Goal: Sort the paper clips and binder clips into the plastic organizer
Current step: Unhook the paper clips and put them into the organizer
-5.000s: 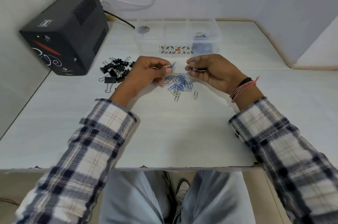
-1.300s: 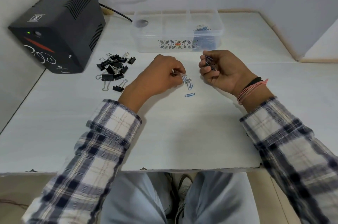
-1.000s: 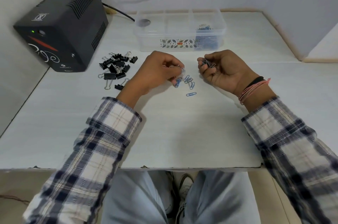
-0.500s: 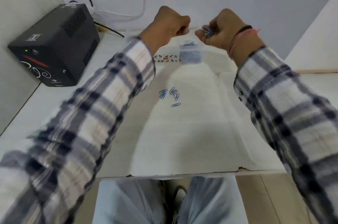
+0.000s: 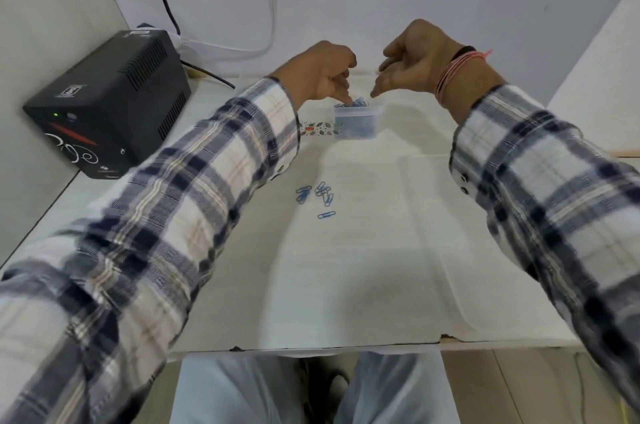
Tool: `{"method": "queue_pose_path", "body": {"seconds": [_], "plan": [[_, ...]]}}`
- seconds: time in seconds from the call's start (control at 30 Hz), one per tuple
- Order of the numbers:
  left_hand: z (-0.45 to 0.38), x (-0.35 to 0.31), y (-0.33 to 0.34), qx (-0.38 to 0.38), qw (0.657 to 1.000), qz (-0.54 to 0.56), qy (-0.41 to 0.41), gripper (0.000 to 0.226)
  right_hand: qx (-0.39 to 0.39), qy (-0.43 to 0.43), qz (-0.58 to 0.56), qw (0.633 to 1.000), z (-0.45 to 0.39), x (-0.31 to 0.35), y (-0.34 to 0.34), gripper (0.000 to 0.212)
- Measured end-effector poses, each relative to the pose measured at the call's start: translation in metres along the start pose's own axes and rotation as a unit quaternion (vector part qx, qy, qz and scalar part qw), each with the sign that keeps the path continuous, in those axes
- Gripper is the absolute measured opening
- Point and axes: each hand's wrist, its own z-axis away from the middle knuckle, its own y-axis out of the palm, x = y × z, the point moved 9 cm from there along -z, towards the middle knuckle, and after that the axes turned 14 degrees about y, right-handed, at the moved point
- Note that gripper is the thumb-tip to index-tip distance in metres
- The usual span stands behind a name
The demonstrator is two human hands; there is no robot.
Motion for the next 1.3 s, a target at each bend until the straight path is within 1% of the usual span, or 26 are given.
{"method": "queue_pose_path", "body": {"seconds": [0.07,0.17,0.23,0.3,0.37,0.43,0.5,0.53,0.6,0.67,0.73,0.8,0.9,0.97,1.0,1.03,1.07,1.1,1.13,1.2,1.23,1.3], "plan": [[0.006,-0.002,-0.008,-0.006,1.0,0.0,0.02,0.024,-0.021,-0.007,0.038,0.999,0.005,-0.002,-0.006,0.045],[0.021,-0.002,-0.019,0.003,0.999,-0.019,0.051,0.026,-0.023,-0.04,0.09,0.995,0.012,-0.013,-0.008,0.032],[0.037,-0.001,-0.025,0.027,0.996,-0.06,0.064,0.025,-0.031,-0.05,0.162,0.985,0.017,-0.027,-0.008,0.023],[0.057,0.005,-0.028,0.07,0.988,-0.125,0.065,0.02,-0.043,-0.059,0.278,0.958,0.017,-0.045,-0.008,0.014],[0.076,0.021,-0.031,0.122,0.972,-0.193,0.052,0.016,-0.038,-0.063,0.424,0.903,0.019,-0.069,-0.003,0.017],[0.092,0.044,-0.035,0.159,0.949,-0.27,0.038,0.018,-0.001,-0.045,0.544,0.838,0.022,-0.103,0.008,0.025],[0.108,0.064,-0.038,0.173,0.918,-0.354,0.036,0.026,0.023,-0.03,0.633,0.774,0.027,-0.133,0.017,0.046],[0.115,0.072,-0.039,0.173,0.909,-0.378,0.037,0.032,0.018,-0.034,0.668,0.743,0.029,-0.143,0.022,0.055],[0.129,0.083,-0.037,0.166,0.911,-0.374,0.045,0.038,-0.006,-0.074,0.716,0.694,0.031,-0.152,0.033,0.064],[0.14,0.091,-0.035,0.166,0.934,-0.314,0.048,0.035,-0.029,-0.13,0.742,0.657,0.031,-0.154,0.045,0.067],[0.148,0.095,-0.035,0.164,0.956,-0.24,0.042,0.03,-0.031,-0.175,0.747,0.641,0.03,-0.157,0.056,0.062],[0.148,0.096,-0.045,0.125,0.97,-0.202,0.047,0.027,-0.032,-0.206,0.744,0.635,0.029,-0.158,0.062,0.055],[0.144,0.097,-0.069,0.049,0.977,-0.199,0.059,0.021,-0.028,-0.23,0.736,0.636,0.03,-0.158,0.065,0.042],[0.142,0.099,-0.08,0.021,0.979,-0.194,0.063,0.017,-0.022,-0.239,0.726,0.644,0.031,-0.158,0.067,0.036],[0.142,0.102,-0.083,0.014,0.981,-0.184,0.062,0.016,-0.023,-0.239,0.72,0.651,0.031,-0.158,0.067,0.039],[0.142,0.104,-0.085,0.009,0.983,-0.173,0.06,0.015,-0.028,-0.235,0.716,0.657,0.032,-0.159,0.068,0.046],[0.141,0.106,-0.087,0.004,0.985,-0.164,0.058,0.015,-0.036,-0.23,0.72,0.654,0.032,-0.16,0.068,0.055],[0.142,0.107,-0.088,0.001,0.986,-0.157,0.058,0.015,-0.045,-0.235,0.732,0.638,0.033,-0.162,0.071,0.062],[0.142,0.108,-0.088,-0.002,0.987,-0.152,0.059,0.015,-0.054,-0.247,0.747,0.615,0.033,-0.165,0.076,0.065],[0.142,0.109,-0.087,-0.007,0.988,-0.141,0.061,0.016,-0.059,-0.286,0.763,0.576,0.034,-0.172,0.086,0.058],[0.142,0.109,-0.086,-0.011,0.989,-0.136,0.062,0.016,-0.057,-0.304,0.764,0.567,0.034,-0.175,0.09,0.052],[0.141,0.11,-0.086,-0.02,0.99,-0.124,0.065,0.017,-0.055,-0.335,0.75,0.568,0.036,-0.176,0.093,0.037]]}}
